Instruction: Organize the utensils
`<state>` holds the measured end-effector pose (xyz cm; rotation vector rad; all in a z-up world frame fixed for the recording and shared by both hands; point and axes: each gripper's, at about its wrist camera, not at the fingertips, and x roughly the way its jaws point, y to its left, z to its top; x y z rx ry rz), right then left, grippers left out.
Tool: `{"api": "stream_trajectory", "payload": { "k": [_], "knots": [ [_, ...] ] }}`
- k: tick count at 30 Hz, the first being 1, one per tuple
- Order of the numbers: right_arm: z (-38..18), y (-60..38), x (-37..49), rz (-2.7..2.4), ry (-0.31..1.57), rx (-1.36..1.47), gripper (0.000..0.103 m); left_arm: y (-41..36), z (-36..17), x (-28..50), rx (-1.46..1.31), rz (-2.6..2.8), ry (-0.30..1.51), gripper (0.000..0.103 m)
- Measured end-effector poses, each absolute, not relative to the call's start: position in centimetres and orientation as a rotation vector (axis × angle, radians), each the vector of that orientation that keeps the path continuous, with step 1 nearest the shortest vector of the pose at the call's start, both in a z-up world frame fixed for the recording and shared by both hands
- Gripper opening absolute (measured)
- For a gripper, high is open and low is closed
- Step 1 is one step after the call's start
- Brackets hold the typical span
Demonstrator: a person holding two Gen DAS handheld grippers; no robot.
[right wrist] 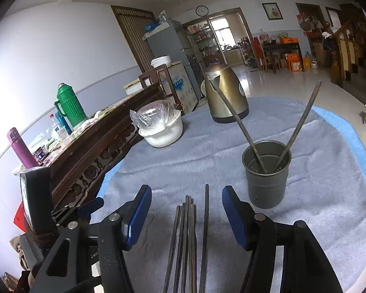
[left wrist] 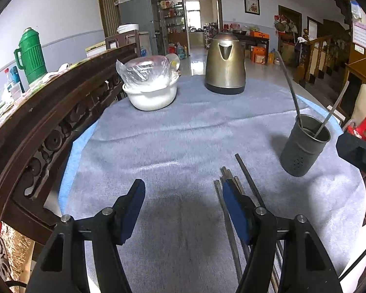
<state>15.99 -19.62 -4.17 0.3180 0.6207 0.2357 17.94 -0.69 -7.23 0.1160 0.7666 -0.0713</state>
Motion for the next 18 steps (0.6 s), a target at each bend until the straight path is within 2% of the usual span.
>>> {"api": "stream_trajectory", "payload": {
  "k": [18],
  "knots": [
    [-7.2,-18.4,20.1,0.206,0.709,0.317,0.063,-0.4,-10.2,21.4,0.095,-0.094,0.845,0.067]
  ]
}}
